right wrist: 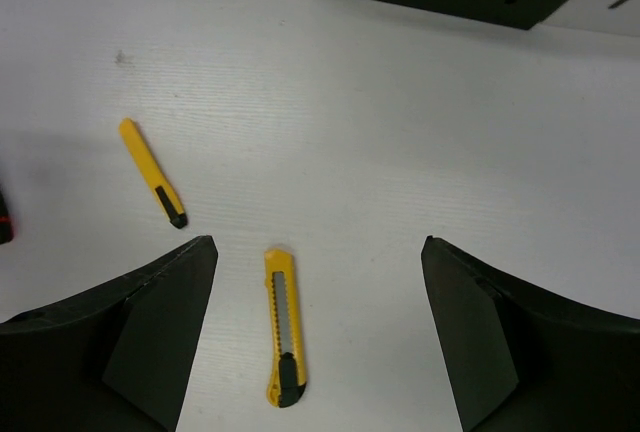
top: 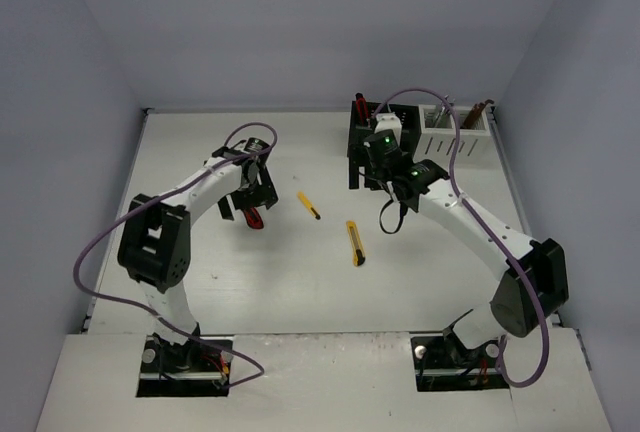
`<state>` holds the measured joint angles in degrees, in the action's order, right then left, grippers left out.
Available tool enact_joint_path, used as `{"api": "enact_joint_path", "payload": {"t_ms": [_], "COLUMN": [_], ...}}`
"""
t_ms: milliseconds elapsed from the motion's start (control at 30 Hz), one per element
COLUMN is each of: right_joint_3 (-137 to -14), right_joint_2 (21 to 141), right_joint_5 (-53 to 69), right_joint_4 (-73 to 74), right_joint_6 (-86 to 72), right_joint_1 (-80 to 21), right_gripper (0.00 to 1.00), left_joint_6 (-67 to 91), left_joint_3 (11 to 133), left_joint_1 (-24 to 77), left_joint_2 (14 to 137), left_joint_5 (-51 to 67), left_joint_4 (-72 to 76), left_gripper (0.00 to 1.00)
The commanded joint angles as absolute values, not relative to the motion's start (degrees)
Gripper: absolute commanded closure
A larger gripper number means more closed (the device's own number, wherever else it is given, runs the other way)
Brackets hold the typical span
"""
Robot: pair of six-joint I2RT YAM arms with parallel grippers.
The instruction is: Sort the tools into containers
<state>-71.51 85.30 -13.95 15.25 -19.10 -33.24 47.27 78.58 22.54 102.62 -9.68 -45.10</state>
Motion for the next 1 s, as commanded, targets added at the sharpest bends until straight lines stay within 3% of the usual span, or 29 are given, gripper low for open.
{"api": "enact_joint_path", "payload": {"t_ms": [0, 133, 233, 333, 500, 567, 833, 967], "right_joint_3": [-68.6, -66.1, -64.9, -64.5, -65.0, -66.4, -74.9, -79.9], "right_joint_2": [80.1, 78.2, 76.7, 76.3, 76.2, 76.4, 78.9, 79.8], "right_joint_5": [-14.3, -14.0, -13.7, -13.2, -10.5, -8.2, 11.7, 17.7], "right_joint_4": [14.4, 14.4, 14.4, 14.4, 14.4, 14.4, 14.3, 14.0], "right_joint_6": [-19.5, -19.6, -20.0, -19.7, -19.9, -20.0, -21.9, -23.6], "right_joint_1": [-31.8, -31.3, -31.1, -31.0, -30.8, -30.8, -30.9, -31.0], "right_gripper": [0.19, 0.19, 0.18, 0.18, 0.18, 0.18, 0.18, 0.19], "left_joint_6": [48.8, 49.2, 48.9, 49.1, 48.0, 44.9, 22.7, 14.8], "left_joint_3": [81.5, 82.1, 81.9, 80.7, 77.9, 77.3, 72.6, 65.6], "left_joint_1": [21.9, 21.3, 21.1, 21.0, 21.2, 21.6, 29.6, 32.0], "left_joint_2": [107.2, 109.9, 111.6, 111.9, 109.9, 107.1, 87.8, 76.8], "left_joint_5": [-8.8, -8.5, -8.6, -8.6, -8.0, -7.9, -10.3, -5.0], "left_joint_4": [-44.6, -44.3, -44.0, -43.1, -41.6, -41.5, -30.1, -20.0], "left_gripper": [0.1, 0.15, 0.25, 0.43, 0.88, 0.98, 1.0, 1.0]}}
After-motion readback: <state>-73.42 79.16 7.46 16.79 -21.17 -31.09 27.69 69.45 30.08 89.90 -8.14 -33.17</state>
